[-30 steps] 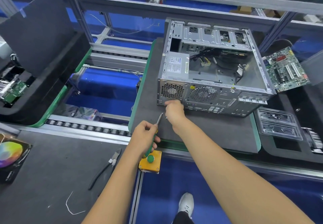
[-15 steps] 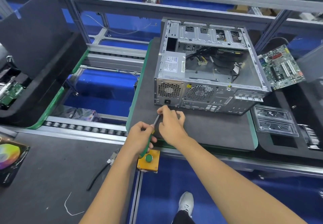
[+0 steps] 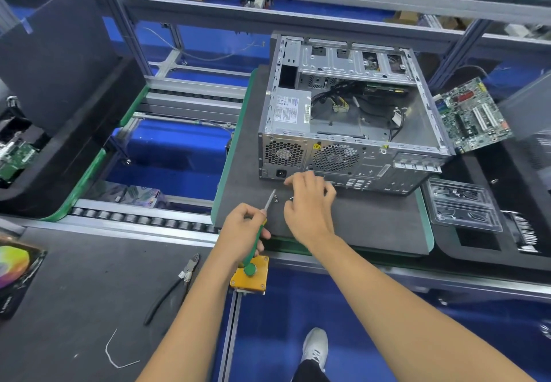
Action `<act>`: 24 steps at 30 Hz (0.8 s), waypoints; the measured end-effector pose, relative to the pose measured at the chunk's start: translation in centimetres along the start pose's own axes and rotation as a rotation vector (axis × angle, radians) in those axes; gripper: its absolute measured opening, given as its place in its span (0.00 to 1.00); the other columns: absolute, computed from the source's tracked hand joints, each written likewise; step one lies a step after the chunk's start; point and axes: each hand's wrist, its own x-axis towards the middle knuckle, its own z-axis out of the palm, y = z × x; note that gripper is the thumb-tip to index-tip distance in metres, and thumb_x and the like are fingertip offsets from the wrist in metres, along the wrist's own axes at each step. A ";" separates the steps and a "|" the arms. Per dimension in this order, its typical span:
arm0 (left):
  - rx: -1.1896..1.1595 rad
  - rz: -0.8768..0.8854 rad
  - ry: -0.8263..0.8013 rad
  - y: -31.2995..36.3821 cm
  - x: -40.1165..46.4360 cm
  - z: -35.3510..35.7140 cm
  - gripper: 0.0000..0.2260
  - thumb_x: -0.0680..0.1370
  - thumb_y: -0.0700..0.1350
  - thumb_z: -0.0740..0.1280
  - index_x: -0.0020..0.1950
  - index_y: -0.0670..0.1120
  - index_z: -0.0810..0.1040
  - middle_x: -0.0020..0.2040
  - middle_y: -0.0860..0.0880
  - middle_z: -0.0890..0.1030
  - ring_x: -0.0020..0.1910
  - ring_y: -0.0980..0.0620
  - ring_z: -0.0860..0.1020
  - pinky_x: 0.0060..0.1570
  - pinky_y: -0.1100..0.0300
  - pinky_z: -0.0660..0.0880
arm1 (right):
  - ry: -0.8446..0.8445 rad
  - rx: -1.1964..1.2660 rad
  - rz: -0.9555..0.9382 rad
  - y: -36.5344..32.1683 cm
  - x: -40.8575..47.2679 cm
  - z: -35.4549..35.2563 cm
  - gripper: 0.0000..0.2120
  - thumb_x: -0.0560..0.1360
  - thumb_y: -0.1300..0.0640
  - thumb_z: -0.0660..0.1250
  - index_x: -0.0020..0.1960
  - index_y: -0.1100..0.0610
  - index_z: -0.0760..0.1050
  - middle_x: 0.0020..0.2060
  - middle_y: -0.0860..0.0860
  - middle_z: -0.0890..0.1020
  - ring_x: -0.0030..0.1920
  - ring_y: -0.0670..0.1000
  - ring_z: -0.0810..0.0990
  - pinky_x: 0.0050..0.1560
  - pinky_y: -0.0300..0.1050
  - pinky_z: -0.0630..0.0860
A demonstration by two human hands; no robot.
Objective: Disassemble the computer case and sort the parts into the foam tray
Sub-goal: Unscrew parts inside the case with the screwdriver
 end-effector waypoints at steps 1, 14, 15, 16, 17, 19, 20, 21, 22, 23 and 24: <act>0.010 0.014 -0.012 0.1 0.1 0.4 0.12 0.84 0.50 0.65 0.53 0.40 0.73 0.36 0.42 0.82 0.25 0.47 0.72 0.26 0.57 0.70 | 0.072 0.004 0.012 0.3 0.4 -0.5 0.20 0.70 0.61 0.67 0.59 0.49 0.71 0.56 0.47 0.71 0.59 0.52 0.70 0.67 0.52 0.58; 0.103 0.091 0.050 0.0 1.5 6.3 0.09 0.84 0.50 0.63 0.48 0.46 0.71 0.33 0.44 0.81 0.22 0.48 0.74 0.24 0.57 0.71 | -0.329 -0.224 -0.252 5.0 12.0 -11.4 0.15 0.75 0.42 0.57 0.58 0.48 0.68 0.38 0.47 0.77 0.39 0.54 0.76 0.41 0.50 0.65; 0.117 0.091 0.072 0.1 1.5 6.5 0.10 0.84 0.51 0.63 0.47 0.47 0.71 0.33 0.44 0.81 0.22 0.48 0.75 0.25 0.56 0.72 | -0.398 -0.247 -0.239 5.2 12.2 -11.3 0.14 0.76 0.41 0.58 0.58 0.45 0.69 0.36 0.45 0.76 0.39 0.55 0.76 0.38 0.49 0.66; 0.127 0.093 0.091 0.1 1.5 6.6 0.10 0.84 0.51 0.63 0.47 0.47 0.71 0.33 0.44 0.81 0.23 0.47 0.75 0.25 0.55 0.74 | -0.410 -0.250 -0.248 5.3 12.4 -11.1 0.12 0.76 0.42 0.59 0.59 0.42 0.69 0.34 0.45 0.75 0.38 0.54 0.75 0.36 0.47 0.66; 0.135 0.097 0.106 0.2 1.6 6.7 0.10 0.84 0.51 0.63 0.47 0.47 0.71 0.33 0.44 0.81 0.23 0.47 0.76 0.26 0.54 0.75 | -0.400 -0.237 -0.266 5.2 12.5 -11.0 0.11 0.76 0.42 0.59 0.58 0.39 0.69 0.33 0.44 0.75 0.37 0.52 0.75 0.34 0.46 0.65; 0.158 0.106 0.120 0.3 1.5 6.8 0.10 0.84 0.52 0.62 0.47 0.47 0.71 0.33 0.44 0.81 0.23 0.47 0.76 0.28 0.50 0.77 | -0.384 -0.202 -0.290 5.1 12.5 -11.1 0.12 0.74 0.42 0.58 0.57 0.34 0.66 0.31 0.43 0.75 0.35 0.49 0.74 0.32 0.44 0.63; 0.165 0.108 0.124 0.4 1.4 6.9 0.10 0.84 0.52 0.62 0.47 0.47 0.71 0.33 0.44 0.81 0.24 0.47 0.76 0.29 0.48 0.78 | -0.381 -0.189 -0.299 5.1 12.5 -11.1 0.13 0.73 0.42 0.57 0.57 0.32 0.64 0.30 0.44 0.75 0.34 0.48 0.75 0.32 0.44 0.64; 0.169 0.110 0.128 0.4 1.4 6.9 0.10 0.84 0.52 0.62 0.47 0.47 0.71 0.34 0.44 0.82 0.24 0.46 0.76 0.30 0.46 0.79 | -0.378 -0.181 -0.305 5.3 12.5 -11.1 0.12 0.73 0.41 0.57 0.56 0.31 0.63 0.30 0.44 0.76 0.33 0.47 0.75 0.32 0.44 0.65; 0.173 0.112 0.133 0.4 1.4 6.9 0.10 0.84 0.52 0.62 0.47 0.47 0.71 0.34 0.44 0.82 0.24 0.47 0.76 0.31 0.45 0.79 | -0.378 -0.179 -0.303 5.4 12.5 -11.1 0.10 0.73 0.41 0.57 0.53 0.30 0.62 0.30 0.45 0.76 0.33 0.46 0.74 0.32 0.44 0.65; 0.177 0.112 0.137 0.4 1.4 6.9 0.11 0.84 0.52 0.62 0.47 0.47 0.71 0.34 0.45 0.82 0.24 0.47 0.76 0.32 0.44 0.80 | -0.385 -0.175 -0.303 5.4 12.5 -11.1 0.09 0.74 0.41 0.57 0.50 0.29 0.60 0.30 0.45 0.76 0.32 0.46 0.74 0.32 0.45 0.66; 0.178 0.112 0.140 0.4 1.4 6.9 0.11 0.84 0.52 0.62 0.47 0.47 0.71 0.33 0.45 0.82 0.24 0.47 0.76 0.32 0.43 0.80 | -0.388 -0.178 -0.300 5.5 12.4 -11.0 0.09 0.74 0.41 0.57 0.47 0.29 0.58 0.30 0.45 0.76 0.32 0.46 0.74 0.32 0.45 0.66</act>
